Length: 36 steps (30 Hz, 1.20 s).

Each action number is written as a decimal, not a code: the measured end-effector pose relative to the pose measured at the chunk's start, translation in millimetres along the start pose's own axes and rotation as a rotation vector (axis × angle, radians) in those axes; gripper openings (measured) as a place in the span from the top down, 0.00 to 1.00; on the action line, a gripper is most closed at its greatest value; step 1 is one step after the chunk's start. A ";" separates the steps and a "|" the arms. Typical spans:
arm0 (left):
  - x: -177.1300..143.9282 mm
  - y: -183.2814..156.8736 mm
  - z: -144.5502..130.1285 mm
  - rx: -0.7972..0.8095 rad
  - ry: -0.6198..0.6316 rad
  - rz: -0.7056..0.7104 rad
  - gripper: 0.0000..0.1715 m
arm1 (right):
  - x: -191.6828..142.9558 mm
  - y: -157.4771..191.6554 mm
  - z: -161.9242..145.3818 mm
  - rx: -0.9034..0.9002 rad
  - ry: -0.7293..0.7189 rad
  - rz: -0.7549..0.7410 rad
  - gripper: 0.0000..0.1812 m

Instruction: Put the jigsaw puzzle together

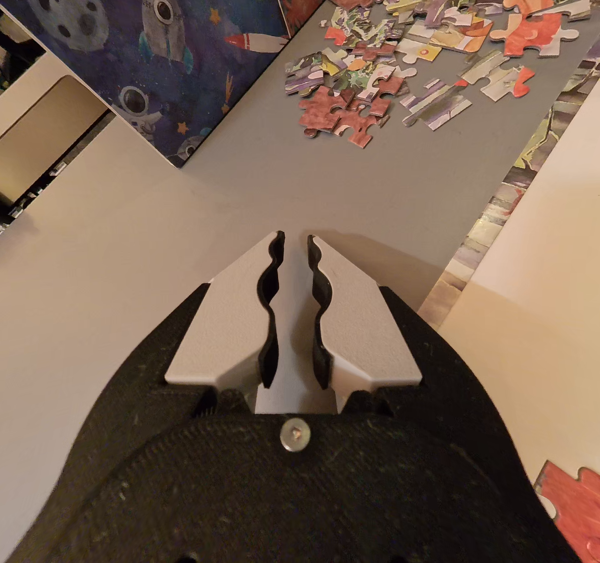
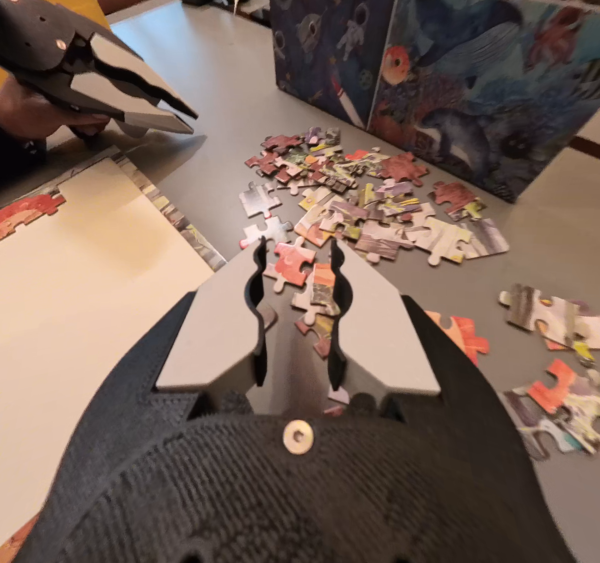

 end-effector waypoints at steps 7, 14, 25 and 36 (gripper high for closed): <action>-0.2 0.9 0.4 -0.011 -0.003 -0.002 0.93 | 26.3 1.5 -27.4 -0.185 0.273 -0.015 0.77; 0.2 0.6 -0.1 -0.007 0.001 -0.003 0.93 | 36.8 9.4 -35.5 -0.164 0.345 0.044 0.82; 0.2 0.6 -0.2 -0.006 0.001 -0.003 0.93 | 32.5 17.4 -24.8 -0.140 0.282 0.054 0.88; 0.4 0.3 -0.4 -0.003 0.004 -0.003 0.93 | 32.2 58.1 9.5 -0.022 0.115 0.184 0.88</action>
Point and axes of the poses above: each gripper's, where its closed fingertips meet, x out along the fingers, z out of its top, y = z × x across the jaws, the point moved 1 cm from there along -x, back along the fingers, and after that the axes turned 8 degrees about -y, right-handed, at the moved point
